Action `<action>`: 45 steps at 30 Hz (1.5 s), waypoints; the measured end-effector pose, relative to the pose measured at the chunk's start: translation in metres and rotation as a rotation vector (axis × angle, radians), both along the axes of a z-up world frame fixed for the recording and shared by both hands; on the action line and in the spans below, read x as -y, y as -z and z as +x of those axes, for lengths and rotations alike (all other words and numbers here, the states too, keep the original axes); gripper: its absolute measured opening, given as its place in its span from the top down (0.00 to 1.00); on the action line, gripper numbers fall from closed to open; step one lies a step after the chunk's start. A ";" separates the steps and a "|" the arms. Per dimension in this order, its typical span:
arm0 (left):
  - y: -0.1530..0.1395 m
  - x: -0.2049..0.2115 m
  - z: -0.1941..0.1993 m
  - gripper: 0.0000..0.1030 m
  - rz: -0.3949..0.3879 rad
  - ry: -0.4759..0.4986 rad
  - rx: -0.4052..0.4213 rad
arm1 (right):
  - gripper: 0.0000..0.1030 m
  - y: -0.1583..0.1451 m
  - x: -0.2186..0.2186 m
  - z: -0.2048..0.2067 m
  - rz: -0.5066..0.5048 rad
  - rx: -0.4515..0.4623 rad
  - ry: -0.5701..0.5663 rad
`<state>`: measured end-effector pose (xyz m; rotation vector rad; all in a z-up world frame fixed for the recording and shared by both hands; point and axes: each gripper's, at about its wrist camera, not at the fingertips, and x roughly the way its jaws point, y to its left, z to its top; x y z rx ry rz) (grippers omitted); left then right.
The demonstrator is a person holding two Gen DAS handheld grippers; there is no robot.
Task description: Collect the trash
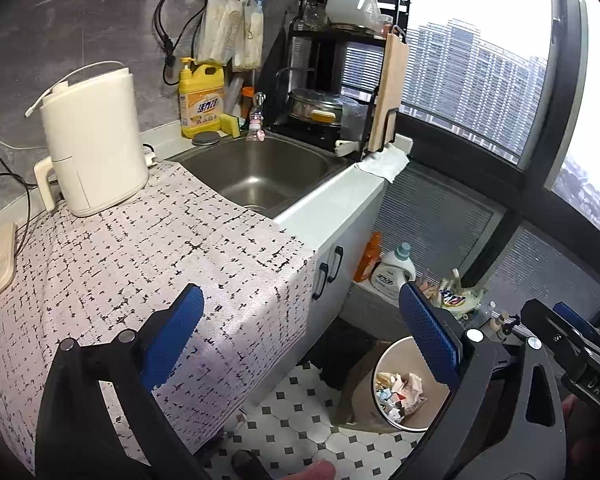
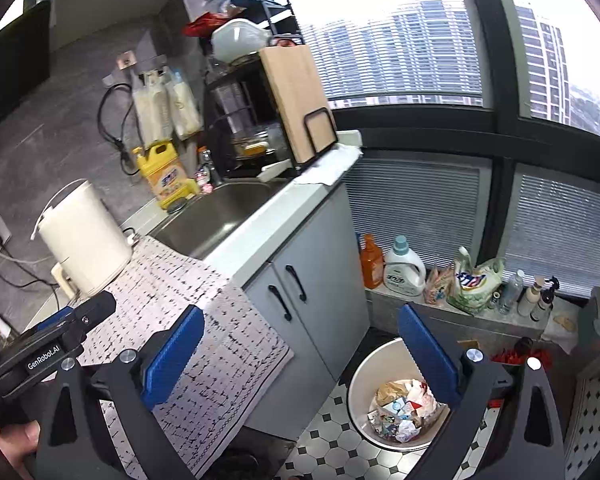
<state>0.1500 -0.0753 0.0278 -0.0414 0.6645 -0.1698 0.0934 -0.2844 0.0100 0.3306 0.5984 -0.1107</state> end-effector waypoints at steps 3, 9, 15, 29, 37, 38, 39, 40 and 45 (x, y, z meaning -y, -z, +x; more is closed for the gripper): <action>-0.003 -0.010 -0.007 0.06 -0.001 -0.018 0.010 | 0.08 -0.003 -0.008 -0.002 -0.003 0.005 -0.024; -0.009 -0.019 -0.025 0.06 0.005 -0.033 0.029 | 0.08 -0.012 -0.020 -0.014 -0.026 0.031 -0.061; -0.012 -0.022 -0.039 0.06 -0.005 -0.044 0.040 | 0.08 -0.018 -0.024 -0.025 -0.052 0.052 -0.074; -0.007 -0.017 -0.052 0.06 0.008 -0.041 0.034 | 0.08 -0.021 -0.018 -0.039 -0.046 0.067 -0.054; -0.008 -0.020 -0.052 0.06 0.014 -0.060 0.040 | 0.08 -0.022 -0.022 -0.037 -0.054 0.072 -0.071; -0.008 -0.020 -0.052 0.06 0.017 -0.063 0.044 | 0.08 -0.021 -0.023 -0.036 -0.054 0.071 -0.073; -0.008 -0.021 -0.052 0.06 0.020 -0.065 0.046 | 0.08 -0.021 -0.023 -0.035 -0.053 0.070 -0.074; -0.008 -0.021 -0.052 0.06 0.021 -0.068 0.047 | 0.08 -0.021 -0.024 -0.035 -0.052 0.069 -0.076; -0.007 -0.022 -0.053 0.06 0.023 -0.077 0.055 | 0.08 -0.020 -0.027 -0.030 -0.056 0.071 -0.086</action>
